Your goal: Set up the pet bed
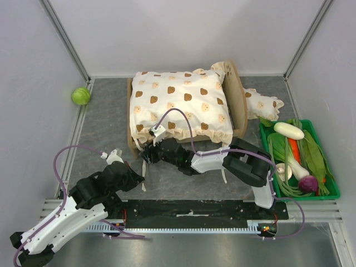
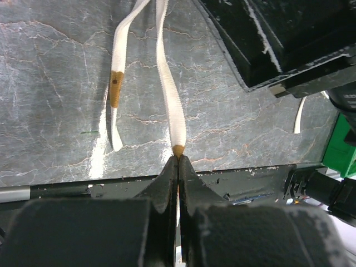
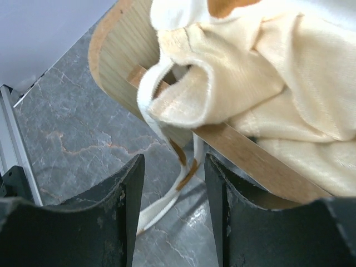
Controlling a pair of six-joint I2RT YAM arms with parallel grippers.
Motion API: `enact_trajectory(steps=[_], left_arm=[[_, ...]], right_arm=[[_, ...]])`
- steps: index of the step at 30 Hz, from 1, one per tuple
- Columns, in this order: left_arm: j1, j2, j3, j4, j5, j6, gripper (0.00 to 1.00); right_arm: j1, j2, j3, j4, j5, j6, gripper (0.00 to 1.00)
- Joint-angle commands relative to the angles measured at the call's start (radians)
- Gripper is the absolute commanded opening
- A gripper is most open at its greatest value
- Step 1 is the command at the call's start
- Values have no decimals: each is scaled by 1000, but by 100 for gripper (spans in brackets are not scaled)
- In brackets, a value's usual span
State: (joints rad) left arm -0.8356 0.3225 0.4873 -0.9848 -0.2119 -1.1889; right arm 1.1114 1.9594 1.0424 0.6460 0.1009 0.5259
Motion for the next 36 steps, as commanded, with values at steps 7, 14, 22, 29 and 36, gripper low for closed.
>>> enact_trajectory(steps=[7, 14, 22, 29, 36], left_arm=[[1, -3, 40, 29, -29, -9, 2], [0, -17, 53, 14, -56, -11, 2], [1, 36, 105, 29, -164, 14, 2], [0, 133, 166, 34, -319, 67, 2], [1, 225, 145, 164, -405, 132, 2]], right_arm=[[13, 72, 85, 155, 83, -67, 49], [13, 49, 45, 170, 89, -92, 11], [11, -60, -8, 84, -19, -118, 4], [13, -139, -68, 46, -90, -107, 5], [11, -186, -99, 46, -144, -80, 4]])
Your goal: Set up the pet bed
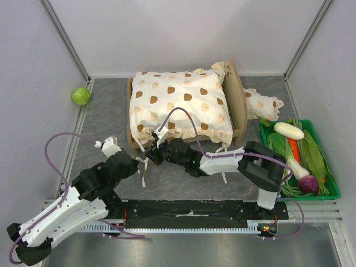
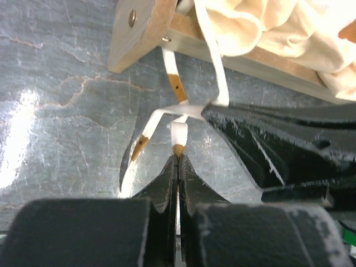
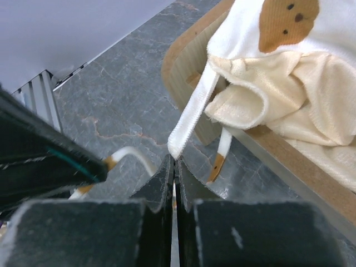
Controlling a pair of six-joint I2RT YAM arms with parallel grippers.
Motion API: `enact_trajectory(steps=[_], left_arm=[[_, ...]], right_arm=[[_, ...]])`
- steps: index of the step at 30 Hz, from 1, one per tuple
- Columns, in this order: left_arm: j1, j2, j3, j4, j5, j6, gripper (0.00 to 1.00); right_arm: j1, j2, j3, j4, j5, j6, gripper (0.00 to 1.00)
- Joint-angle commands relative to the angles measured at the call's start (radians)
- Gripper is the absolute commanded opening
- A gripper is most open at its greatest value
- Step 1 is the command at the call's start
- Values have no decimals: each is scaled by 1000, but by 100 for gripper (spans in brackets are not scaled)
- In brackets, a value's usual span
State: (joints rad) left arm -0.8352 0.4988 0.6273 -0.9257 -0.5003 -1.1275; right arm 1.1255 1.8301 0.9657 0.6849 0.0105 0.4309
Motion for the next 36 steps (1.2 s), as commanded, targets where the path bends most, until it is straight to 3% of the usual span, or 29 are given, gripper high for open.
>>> enact_trajectory(steps=[1, 10, 24, 36], left_arm=[[1, 58, 3, 119, -130, 74, 2], [54, 112, -44, 287, -138, 167, 2], [298, 173, -163, 623, 138, 222, 2], [317, 239, -204, 742, 287, 190, 2]], right_arm=[[-3, -67, -31, 10, -58, 19, 4], [-3, -106, -87, 76, -118, 100, 4], [2, -115, -116, 163, -159, 189, 4], [7, -69, -79, 188, -133, 221, 5]])
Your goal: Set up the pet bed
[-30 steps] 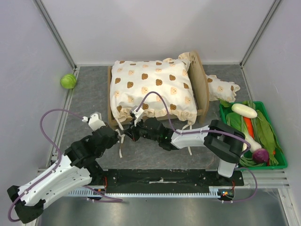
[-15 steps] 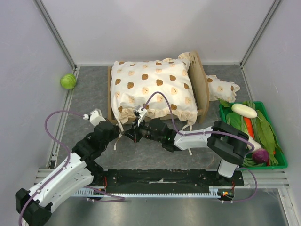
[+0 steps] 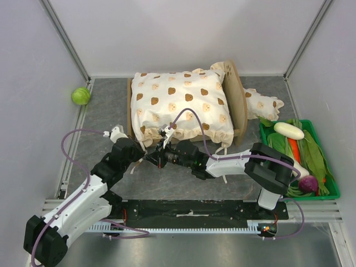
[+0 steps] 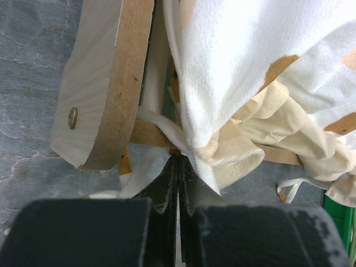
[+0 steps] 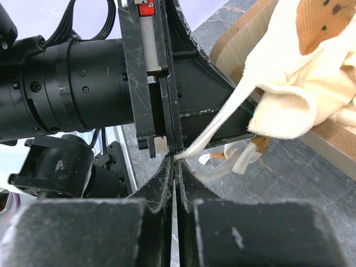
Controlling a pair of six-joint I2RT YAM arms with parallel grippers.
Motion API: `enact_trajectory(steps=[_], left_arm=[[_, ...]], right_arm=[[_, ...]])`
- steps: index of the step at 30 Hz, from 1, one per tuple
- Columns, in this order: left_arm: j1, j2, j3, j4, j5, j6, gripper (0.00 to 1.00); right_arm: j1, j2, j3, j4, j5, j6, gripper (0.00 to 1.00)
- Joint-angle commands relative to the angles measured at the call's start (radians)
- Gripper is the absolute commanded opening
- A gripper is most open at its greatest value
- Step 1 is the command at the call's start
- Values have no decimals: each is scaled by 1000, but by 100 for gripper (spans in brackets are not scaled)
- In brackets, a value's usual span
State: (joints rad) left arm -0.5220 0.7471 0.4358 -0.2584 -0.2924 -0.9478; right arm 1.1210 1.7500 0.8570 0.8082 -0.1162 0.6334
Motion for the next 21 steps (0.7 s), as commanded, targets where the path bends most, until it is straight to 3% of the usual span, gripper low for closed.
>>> enact_trajectory(steps=[1, 7, 21], left_arm=[[4, -18, -23, 67, 90, 4, 2], [4, -72, -113, 76, 173, -37, 2], [4, 49, -121, 199, 271, -25, 2]], right_arm=[[11, 13, 31, 53, 3, 15, 6], [11, 9, 45, -9, 52, -41, 12], [11, -26, 39, -1, 24, -43, 12]])
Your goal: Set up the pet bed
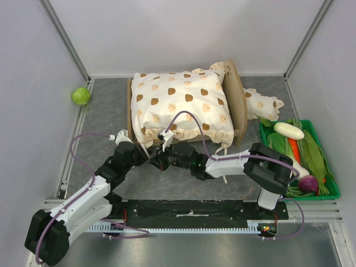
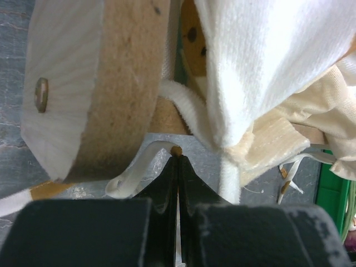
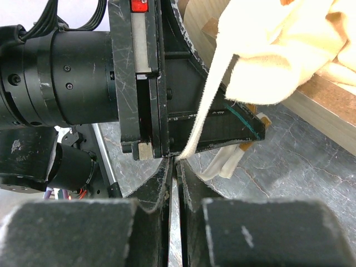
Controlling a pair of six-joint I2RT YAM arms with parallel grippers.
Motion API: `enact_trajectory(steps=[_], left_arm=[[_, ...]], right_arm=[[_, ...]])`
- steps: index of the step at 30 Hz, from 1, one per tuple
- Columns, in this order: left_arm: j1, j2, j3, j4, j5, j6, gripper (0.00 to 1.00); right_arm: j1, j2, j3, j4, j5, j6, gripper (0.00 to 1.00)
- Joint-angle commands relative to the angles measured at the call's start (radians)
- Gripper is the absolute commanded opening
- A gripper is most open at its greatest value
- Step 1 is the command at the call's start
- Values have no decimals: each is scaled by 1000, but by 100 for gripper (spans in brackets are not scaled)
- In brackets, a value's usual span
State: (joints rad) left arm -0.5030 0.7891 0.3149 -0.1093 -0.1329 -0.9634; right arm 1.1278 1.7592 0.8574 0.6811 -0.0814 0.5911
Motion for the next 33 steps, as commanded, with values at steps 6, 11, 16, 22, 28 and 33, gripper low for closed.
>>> enact_trajectory(steps=[6, 11, 16, 22, 28, 33], left_arm=[[-16, -13, -5, 62, 87, -18, 2], [-16, -25, 1, 68, 114, -17, 2], [-16, -108, -16, 50, 121, -35, 2], [-16, -183, -10, -20, 114, -47, 2], [-16, -168, -25, -29, 150, -60, 2], [-16, -166, -49, -21, 145, -67, 2]], right_arm=[[13, -46, 32, 149, -40, 18, 11], [13, -14, 34, 199, -28, 53, 11], [15, 13, 66, 187, -37, 52, 12], [13, 23, 90, 178, 2, 30, 14], [13, 16, 112, 112, 49, -19, 26], [12, -58, 58, 36, 100, -91, 46]])
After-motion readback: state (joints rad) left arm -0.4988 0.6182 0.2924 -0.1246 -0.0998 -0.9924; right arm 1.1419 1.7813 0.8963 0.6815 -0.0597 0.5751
